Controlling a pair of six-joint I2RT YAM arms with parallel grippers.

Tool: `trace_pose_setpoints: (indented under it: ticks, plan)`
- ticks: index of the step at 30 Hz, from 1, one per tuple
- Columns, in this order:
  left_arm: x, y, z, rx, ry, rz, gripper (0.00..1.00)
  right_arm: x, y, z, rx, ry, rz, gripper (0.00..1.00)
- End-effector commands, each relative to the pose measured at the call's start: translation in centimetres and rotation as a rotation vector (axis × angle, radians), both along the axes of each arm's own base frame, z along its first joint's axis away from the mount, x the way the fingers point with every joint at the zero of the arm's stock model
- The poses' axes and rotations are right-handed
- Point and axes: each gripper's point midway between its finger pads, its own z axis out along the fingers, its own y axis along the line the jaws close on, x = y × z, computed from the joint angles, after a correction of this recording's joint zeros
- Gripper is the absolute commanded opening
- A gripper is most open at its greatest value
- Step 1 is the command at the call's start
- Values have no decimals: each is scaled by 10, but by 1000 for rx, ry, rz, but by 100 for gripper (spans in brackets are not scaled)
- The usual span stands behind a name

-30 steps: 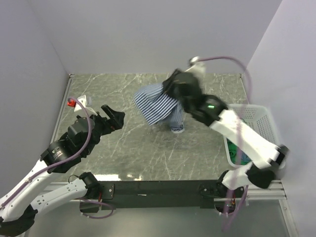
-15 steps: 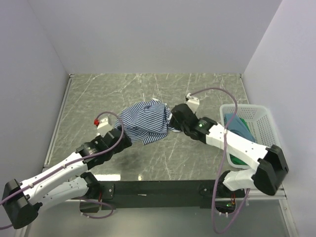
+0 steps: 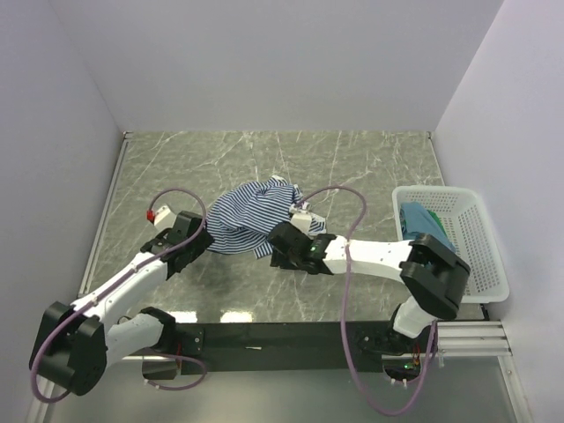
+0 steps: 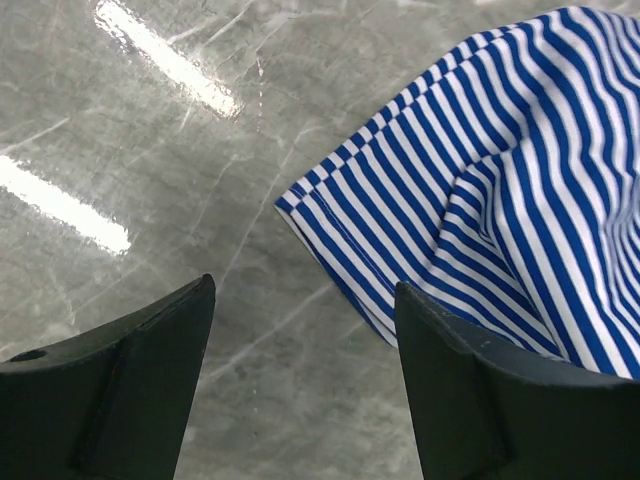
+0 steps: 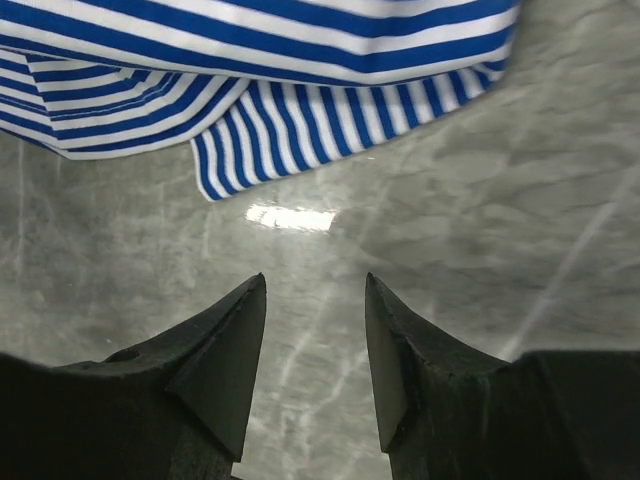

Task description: Fold and stack the tank tops

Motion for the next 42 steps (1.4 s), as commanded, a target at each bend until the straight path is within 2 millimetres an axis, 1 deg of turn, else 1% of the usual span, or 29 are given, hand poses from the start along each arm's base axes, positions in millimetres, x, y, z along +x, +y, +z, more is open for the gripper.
trace_pose_setpoints:
  ticks: [1,2,4,5,7,11,14,16,18,22,23,25,26,27,30,31,32,33,34,35,36,37,38,39,40,41,42]
  plan:
    - [13,-3,-1,-26,-29,-15,77,14,32,18,109,-42,-68,51]
    - [14,-3,-6,-24,-16,-13,77,14,32,11,96,-35,-82,51]
    - [18,-1,-10,-28,-19,-5,76,16,36,9,113,-29,-111,51]
    - [19,-1,-14,-22,-6,-4,75,18,35,6,106,-35,-128,51]
    - [24,0,-17,-17,-8,4,73,20,35,5,121,-38,-161,51]
    - [27,3,-33,5,31,32,71,25,31,-1,114,-46,-205,51]
    - [29,5,-41,15,46,48,67,27,33,-2,124,-53,-224,51]
    - [29,7,-43,25,62,66,62,30,36,-2,122,-54,-230,52]
    - [31,10,-42,34,60,89,58,31,38,-8,103,-45,-235,52]
    - [31,11,-44,39,69,99,50,37,44,-10,101,-48,-250,52]
    - [32,10,-46,39,75,101,49,38,44,-15,83,-43,-254,52]
    - [33,10,-47,39,79,98,44,40,47,-14,73,-45,-264,52]
    - [33,10,-48,41,83,100,42,43,45,-18,53,-50,-269,52]
    - [34,9,-48,40,86,96,37,45,49,-15,57,-55,-268,52]
    - [35,8,-49,38,88,90,30,46,44,-28,-7,-47,-271,52]
    - [35,7,-47,37,86,89,28,46,44,-30,-21,-43,-269,50]
    - [37,7,-45,36,81,86,26,45,41,-37,-45,-39,-267,45]
    - [38,5,-43,35,76,80,19,44,40,-40,-53,-37,-264,41]
    - [38,6,-41,37,74,80,15,42,37,-44,-69,-32,-260,28]
    - [40,6,-37,35,64,78,9,42,33,-47,-83,-33,-260,21]
    - [41,6,-34,36,59,77,0,39,26,-51,-109,-29,-264,13]
    - [43,5,-31,36,54,73,1,39,20,-52,-123,-32,-270,7]
    - [44,5,-26,37,46,65,0,39,15,-48,-130,-40,-275,0]
    - [45,4,-22,37,39,61,1,40,8,-45,-149,-60,-290,0]
    - [47,4,-16,39,26,54,1,35,-8,-47,-189,-59,-297,0]
    - [47,5,-12,45,24,52,1,37,-14,-32,-172,-84,-305,0]
    - [48,5,-8,44,15,52,1,35,-28,-31,-198,-99,-309,0]
